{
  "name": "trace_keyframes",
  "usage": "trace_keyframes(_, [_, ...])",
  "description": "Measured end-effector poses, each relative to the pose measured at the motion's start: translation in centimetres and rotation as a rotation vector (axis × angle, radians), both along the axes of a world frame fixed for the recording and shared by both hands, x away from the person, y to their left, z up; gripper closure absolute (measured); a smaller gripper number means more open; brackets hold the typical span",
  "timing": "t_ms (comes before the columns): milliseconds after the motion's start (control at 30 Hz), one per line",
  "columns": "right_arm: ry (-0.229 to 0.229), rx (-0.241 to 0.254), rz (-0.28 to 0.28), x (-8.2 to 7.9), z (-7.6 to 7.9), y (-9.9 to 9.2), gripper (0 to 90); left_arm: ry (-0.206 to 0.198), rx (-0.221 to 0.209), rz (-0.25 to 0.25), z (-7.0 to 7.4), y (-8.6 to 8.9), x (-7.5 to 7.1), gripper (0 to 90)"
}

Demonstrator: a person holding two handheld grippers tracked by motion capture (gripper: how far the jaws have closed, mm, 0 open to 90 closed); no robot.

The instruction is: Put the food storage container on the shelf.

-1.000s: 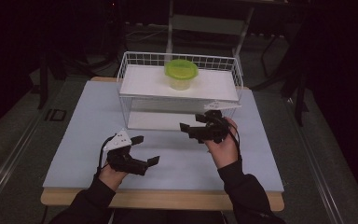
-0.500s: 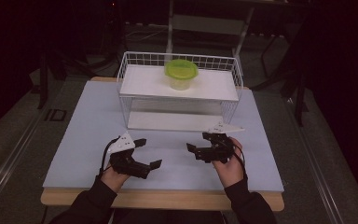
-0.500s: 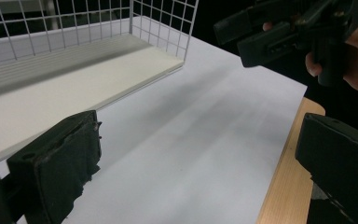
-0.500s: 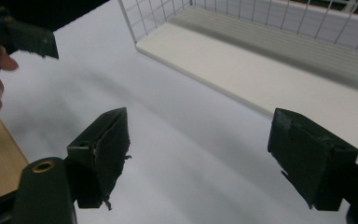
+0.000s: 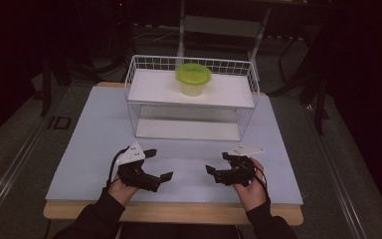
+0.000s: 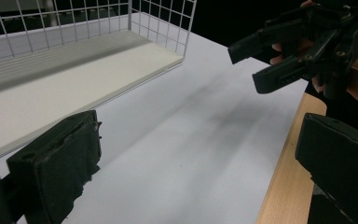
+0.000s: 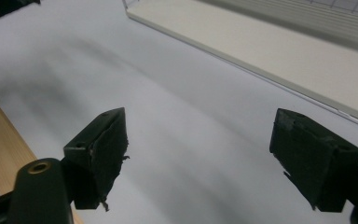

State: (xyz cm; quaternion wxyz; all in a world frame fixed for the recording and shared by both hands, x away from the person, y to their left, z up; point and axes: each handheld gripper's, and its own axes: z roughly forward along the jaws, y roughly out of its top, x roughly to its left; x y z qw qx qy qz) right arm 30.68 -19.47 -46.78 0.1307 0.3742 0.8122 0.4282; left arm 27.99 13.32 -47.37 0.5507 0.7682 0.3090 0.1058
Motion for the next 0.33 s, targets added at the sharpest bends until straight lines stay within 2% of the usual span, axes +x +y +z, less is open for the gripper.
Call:
trace_keyframes(200, [0.003,-0.016,-0.002,-0.34,-0.65,-0.54,18.4,0.008,0.003,-0.001,-0.28,-0.08,0.03,1.1])
trace_keyframes(333, [0.008,-0.024,-0.004,-0.26,-0.9,-0.53,18.3,-0.001,0.007,0.0,-0.19,-0.08,-0.12,1.1])
